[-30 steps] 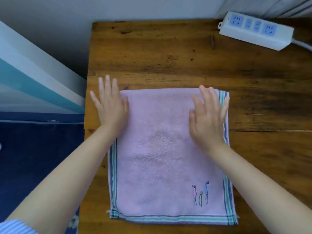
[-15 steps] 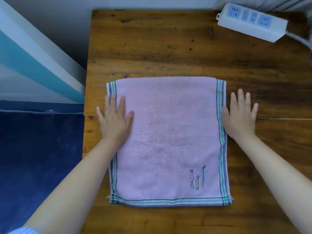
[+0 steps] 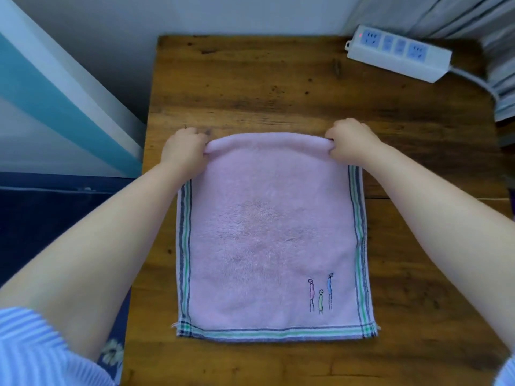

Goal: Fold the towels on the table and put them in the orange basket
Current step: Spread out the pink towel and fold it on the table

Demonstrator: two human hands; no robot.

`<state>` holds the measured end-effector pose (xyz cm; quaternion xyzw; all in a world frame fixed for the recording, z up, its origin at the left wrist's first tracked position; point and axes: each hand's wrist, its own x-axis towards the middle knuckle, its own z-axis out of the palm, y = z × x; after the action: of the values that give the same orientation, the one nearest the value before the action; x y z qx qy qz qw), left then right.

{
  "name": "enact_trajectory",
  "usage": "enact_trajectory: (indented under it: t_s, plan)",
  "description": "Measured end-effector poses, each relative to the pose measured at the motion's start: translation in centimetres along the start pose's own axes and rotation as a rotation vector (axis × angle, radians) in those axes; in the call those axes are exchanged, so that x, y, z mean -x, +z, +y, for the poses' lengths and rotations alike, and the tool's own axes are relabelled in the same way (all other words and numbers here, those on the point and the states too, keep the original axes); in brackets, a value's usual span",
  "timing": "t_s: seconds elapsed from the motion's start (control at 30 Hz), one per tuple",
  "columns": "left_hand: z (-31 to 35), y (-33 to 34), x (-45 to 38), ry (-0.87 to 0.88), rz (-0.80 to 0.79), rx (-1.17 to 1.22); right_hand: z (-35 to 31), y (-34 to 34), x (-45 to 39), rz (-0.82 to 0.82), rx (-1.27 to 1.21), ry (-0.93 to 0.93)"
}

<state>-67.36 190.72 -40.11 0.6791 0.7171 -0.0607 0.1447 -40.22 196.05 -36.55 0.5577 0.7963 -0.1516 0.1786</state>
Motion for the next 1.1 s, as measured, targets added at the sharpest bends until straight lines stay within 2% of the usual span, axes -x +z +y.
enact_trajectory:
  t_s: [0.1,0.2,0.43,0.6,0.67,0.73,0.87,1.0,1.1]
  plan:
    - [-0.4,-0.6,2.1,0.006,0.135,0.065,0.9,-0.1,2.2,0.172,-0.127,-0.066]
    - [-0.9,-0.8,5.5,0.14,0.267,0.137,1.3,0.1,5.8,0.293,-0.17,-0.106]
    - [-1.2,-0.5,14.5,0.479,0.29,0.121,0.0,3.2,14.3,0.412,-0.209,-0.18]
    - [-1.0,-0.1,19.2,0.496,0.276,0.106,0.2,5.8,19.0,0.522,-0.211,-0.297]
    - [-0.8,0.5,21.2,0.493,0.269,0.101,0.0,6.8,20.9,0.513,-0.193,-0.332]
    - [-0.8,1.3,22.8,0.458,0.185,0.086,-0.2,7.9,22.3,0.491,-0.178,-0.355]
    - [-0.4,2.7,25.7,0.387,0.179,0.018,-0.8,9.9,24.4,0.52,-0.159,-0.436]
    - [0.0,3.7,27.8,0.44,0.198,-0.067,-1.0,12.0,25.8,0.568,-0.132,-0.515]
    - [0.0,5.1,28.6,0.471,0.219,-0.096,-1.2,13.6,26.4,0.581,-0.098,-0.484]
